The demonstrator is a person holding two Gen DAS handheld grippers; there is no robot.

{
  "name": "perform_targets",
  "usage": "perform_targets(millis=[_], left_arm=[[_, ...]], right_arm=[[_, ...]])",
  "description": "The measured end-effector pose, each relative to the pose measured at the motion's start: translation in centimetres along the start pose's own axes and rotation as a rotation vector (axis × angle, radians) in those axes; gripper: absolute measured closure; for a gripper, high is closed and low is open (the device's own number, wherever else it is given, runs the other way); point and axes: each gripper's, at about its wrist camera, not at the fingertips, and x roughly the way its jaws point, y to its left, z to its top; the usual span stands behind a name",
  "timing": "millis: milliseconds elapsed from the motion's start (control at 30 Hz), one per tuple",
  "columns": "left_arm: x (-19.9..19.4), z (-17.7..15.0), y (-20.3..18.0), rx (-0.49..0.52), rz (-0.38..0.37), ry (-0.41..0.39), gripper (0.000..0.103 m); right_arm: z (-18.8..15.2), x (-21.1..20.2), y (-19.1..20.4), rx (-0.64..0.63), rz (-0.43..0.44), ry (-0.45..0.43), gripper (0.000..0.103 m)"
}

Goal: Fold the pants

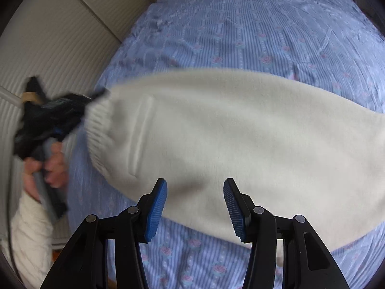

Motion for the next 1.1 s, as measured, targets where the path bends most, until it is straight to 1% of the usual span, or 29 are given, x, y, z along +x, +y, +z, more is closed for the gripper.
perform_targets(millis=[33, 67, 133, 167, 200, 233, 267, 333, 367, 433, 500, 533, 567, 600, 633, 667, 767, 833, 867, 900, 933, 1033, 1100], left_arm=[[1.1, -0.2, 0.5, 0.01, 0.041, 0.033, 0.096], [1.5, -0.3, 1.0, 0.014, 0.053, 0.043, 0.096], [1.1, -0.3, 1.7, -0.012, 0.026, 0.027, 0.096], [0.4, -0.3, 1.6, -0.014, -0.001, -0.002, 0.096], [-0.1, -0.3, 1.4, 0.012, -0.003, -0.036, 0.096], [0.1, -0.2, 1.7, 0.018, 0.025, -0.029, 0.095], [0.8, -0.1, 1.9, 0.008, 0.05, -0.002, 0.095], [1.9, -0.4, 2.5, 0.046, 0.116, 0.047, 0.094], [2.1, -0.4, 2.5, 0.052, 0.125, 0.052, 0.093], [1.9, -0.1, 2.1, 0.068, 0.135, 0.068, 0.091], [1.8, 0.2, 0.9, 0.12, 0.174, 0.099, 0.088], [1.6, 0.2, 0.3, 0.163, 0.211, 0.113, 0.078], [1.2, 0.2, -0.4, 0.201, 0.297, 0.104, 0.06], [0.3, 0.1, -1.2, 0.252, 0.435, 0.066, 0.027], [-1.2, -0.1, -1.8, 0.312, 0.508, -0.001, 0.023], [-2.4, -0.3, -2.3, 0.354, 0.529, -0.029, 0.024], [-5.6, -1.2, -4.1, 0.423, 0.54, -0.014, 0.024], [-8.1, -2.9, -6.3, 0.496, 0.567, -0.042, 0.023], [-9.2, -3.9, -7.4, 0.52, 0.566, -0.055, 0.023], [-10.6, -5.0, -8.8, 0.539, 0.538, -0.068, 0.022], [-11.5, -5.4, -9.8, 0.545, 0.503, -0.075, 0.02], [-13.6, -7.4, -13.1, 0.567, 0.397, -0.085, 0.018], [-14.6, -8.4, -15.7, 0.58, 0.345, -0.102, 0.017]], right_arm=[[0.1, 0.0, 0.1, -0.006, -0.008, 0.0, 0.052], [0.2, 0.0, 0.2, -0.011, -0.016, -0.001, 0.052], [0.3, 0.0, 0.3, -0.017, -0.039, -0.001, 0.052], [0.4, -0.1, 0.5, -0.024, -0.032, -0.005, 0.052], [0.3, -0.2, 0.6, -0.031, -0.021, -0.013, 0.052], [0.2, -0.2, 0.7, -0.035, -0.023, -0.019, 0.052], [0.2, -0.1, 0.7, -0.033, -0.04, -0.018, 0.052], [0.2, 0.0, 0.8, -0.028, -0.048, -0.02, 0.052], [0.2, 0.0, 0.7, -0.025, -0.053, -0.023, 0.052], [0.0, -0.3, 0.5, -0.013, -0.088, -0.029, 0.052], [-0.2, -0.7, 0.0, -0.008, -0.097, -0.034, 0.052], [-0.3, -1.0, -0.2, -0.001, -0.094, -0.038, 0.052], [-0.4, -1.3, -0.5, 0.006, -0.091, -0.043, 0.052], [-0.6, -1.8, -0.8, 0.013, -0.092, -0.051, 0.052], [-0.7, -2.2, -1.1, 0.014, -0.095, -0.058, 0.052], [-0.9, -2.6, -1.3, 0.014, -0.099, -0.063, 0.052], [-1.6, -4.4, -2.0, 0.02, -0.09, -0.085, 0.052], [-2.5, -6.3, -2.4, 0.028, -0.065, -0.108, 0.052], [-3.1, -7.4, -2.7, 0.032, -0.051, -0.122, 0.052], [-3.6, -8.3, -2.9, 0.034, -0.042, -0.134, 0.052], [-4.3, -9.6, -3.2, 0.036, -0.035, -0.152, 0.052], [-6.6, -13.1, -4.5, 0.054, -0.023, -0.201, 0.052], [-8.3, -15.6, -5.8, 0.074, -0.031, -0.241, 0.052]])
